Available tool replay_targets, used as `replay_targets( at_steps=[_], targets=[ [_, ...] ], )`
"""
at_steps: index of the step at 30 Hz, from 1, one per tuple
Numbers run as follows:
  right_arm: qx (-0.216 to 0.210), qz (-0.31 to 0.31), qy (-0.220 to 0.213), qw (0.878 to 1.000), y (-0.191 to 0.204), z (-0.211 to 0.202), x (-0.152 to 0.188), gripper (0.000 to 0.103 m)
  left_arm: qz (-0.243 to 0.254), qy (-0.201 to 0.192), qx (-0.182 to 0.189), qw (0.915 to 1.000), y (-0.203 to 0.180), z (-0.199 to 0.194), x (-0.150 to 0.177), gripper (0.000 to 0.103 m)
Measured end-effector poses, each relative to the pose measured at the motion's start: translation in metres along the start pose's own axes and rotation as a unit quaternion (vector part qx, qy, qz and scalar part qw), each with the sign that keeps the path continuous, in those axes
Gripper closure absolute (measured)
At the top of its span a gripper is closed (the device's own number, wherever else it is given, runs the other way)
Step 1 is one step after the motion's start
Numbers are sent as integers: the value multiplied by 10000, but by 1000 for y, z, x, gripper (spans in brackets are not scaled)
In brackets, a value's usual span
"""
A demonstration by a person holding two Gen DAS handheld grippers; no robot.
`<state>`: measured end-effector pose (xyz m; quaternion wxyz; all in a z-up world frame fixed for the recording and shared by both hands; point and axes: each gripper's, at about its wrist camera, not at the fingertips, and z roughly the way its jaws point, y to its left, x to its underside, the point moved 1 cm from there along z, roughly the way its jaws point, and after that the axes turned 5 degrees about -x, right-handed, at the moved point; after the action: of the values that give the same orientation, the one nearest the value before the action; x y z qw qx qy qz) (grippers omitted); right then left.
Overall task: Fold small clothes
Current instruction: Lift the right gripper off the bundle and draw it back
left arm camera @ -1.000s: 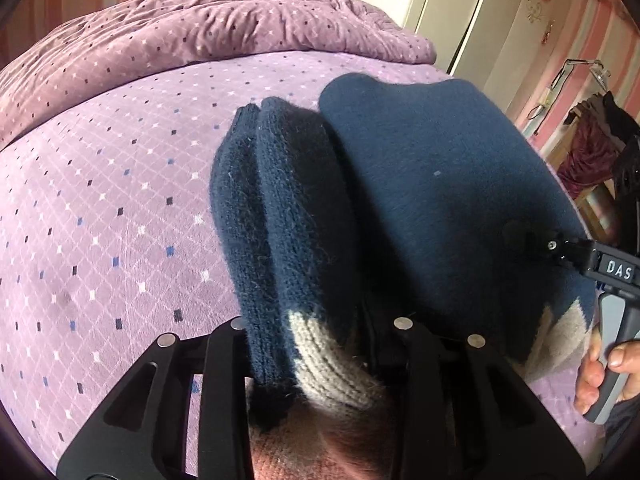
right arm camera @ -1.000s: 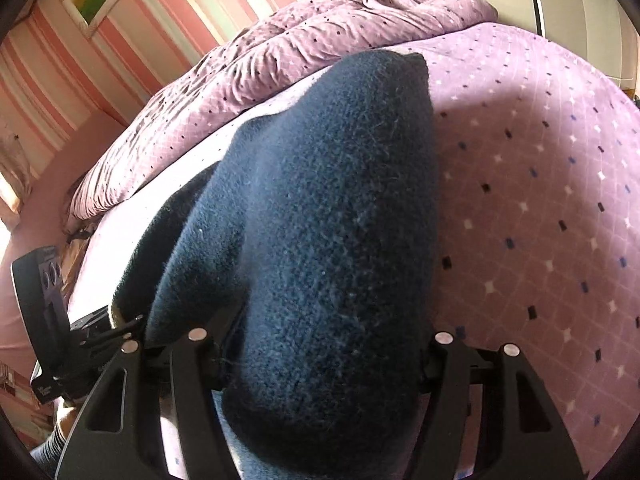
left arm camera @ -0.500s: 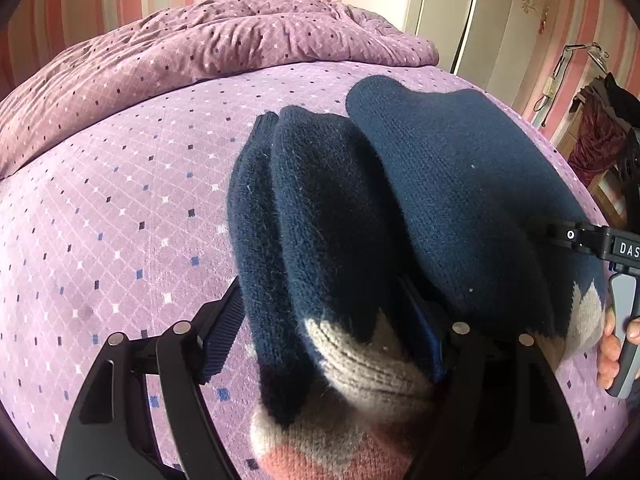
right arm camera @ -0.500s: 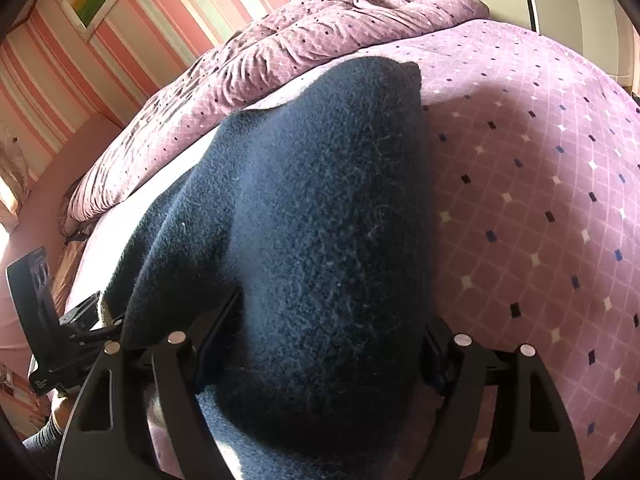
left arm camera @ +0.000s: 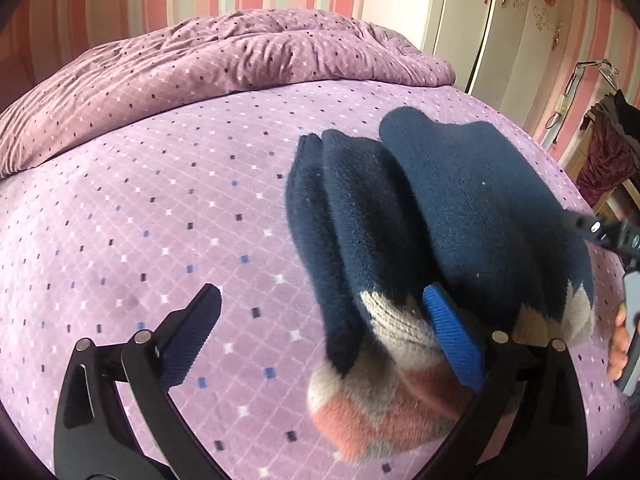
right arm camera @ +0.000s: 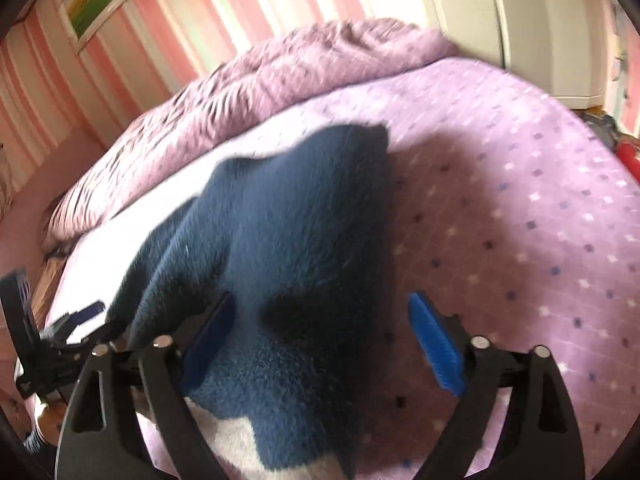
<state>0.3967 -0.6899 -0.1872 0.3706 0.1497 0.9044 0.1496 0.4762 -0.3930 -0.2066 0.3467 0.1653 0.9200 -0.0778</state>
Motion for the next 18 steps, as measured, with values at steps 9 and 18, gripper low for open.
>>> replay_targets(
  at_steps=[9, 18],
  targets=[
    [498, -825, -680, 9930, 97, -37, 12, 11, -266, -190, -293, 9990, 60, -50, 16, 3],
    [371, -1212, -755, 9891, 220, -42, 77, 2, -902, 193, -920, 9915, 159, -104, 79, 3]
  ],
)
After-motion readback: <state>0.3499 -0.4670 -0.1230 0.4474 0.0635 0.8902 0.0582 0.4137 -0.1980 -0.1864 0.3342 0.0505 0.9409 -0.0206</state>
